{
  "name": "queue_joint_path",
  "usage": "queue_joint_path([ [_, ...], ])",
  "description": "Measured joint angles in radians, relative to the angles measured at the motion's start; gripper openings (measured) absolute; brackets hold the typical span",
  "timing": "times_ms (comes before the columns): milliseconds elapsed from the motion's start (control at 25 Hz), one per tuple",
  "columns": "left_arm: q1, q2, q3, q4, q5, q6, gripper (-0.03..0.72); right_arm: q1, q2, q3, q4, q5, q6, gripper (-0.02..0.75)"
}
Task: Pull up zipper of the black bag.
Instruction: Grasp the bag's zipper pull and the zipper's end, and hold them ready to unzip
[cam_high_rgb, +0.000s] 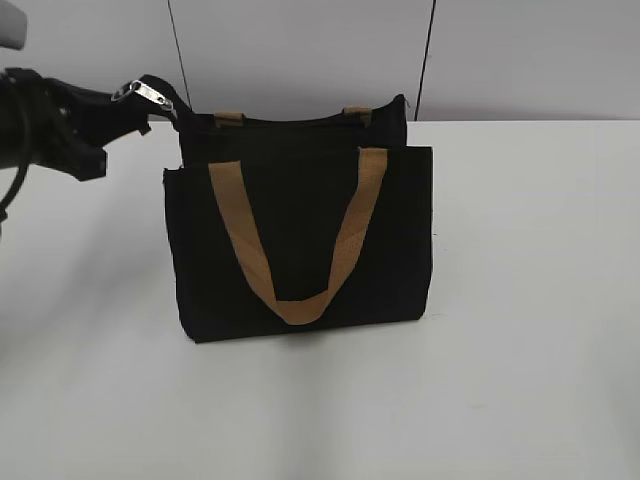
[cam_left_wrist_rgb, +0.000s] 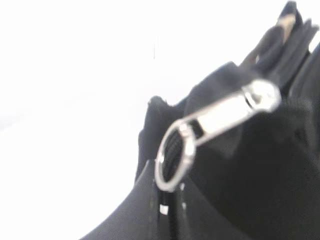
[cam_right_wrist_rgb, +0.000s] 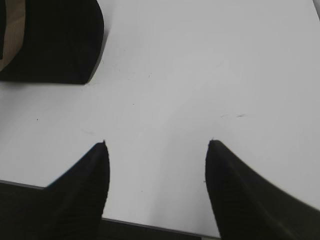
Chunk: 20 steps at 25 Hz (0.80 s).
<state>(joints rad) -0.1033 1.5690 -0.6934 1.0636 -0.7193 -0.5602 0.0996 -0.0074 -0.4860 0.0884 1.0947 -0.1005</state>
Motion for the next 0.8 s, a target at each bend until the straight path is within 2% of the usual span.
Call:
queue_joint_path([
  [360,-0.001,-0.236,0.002,0.049,0.029,-0.096,0.001,0.000,0.000,0.000,0.000,0.000,0.000,0.473],
  [800,-0.001,-0.258,0.004,0.057,0.003,-0.129,0.001,0.000,0.000,0.000,0.000,0.000,0.000,0.473],
])
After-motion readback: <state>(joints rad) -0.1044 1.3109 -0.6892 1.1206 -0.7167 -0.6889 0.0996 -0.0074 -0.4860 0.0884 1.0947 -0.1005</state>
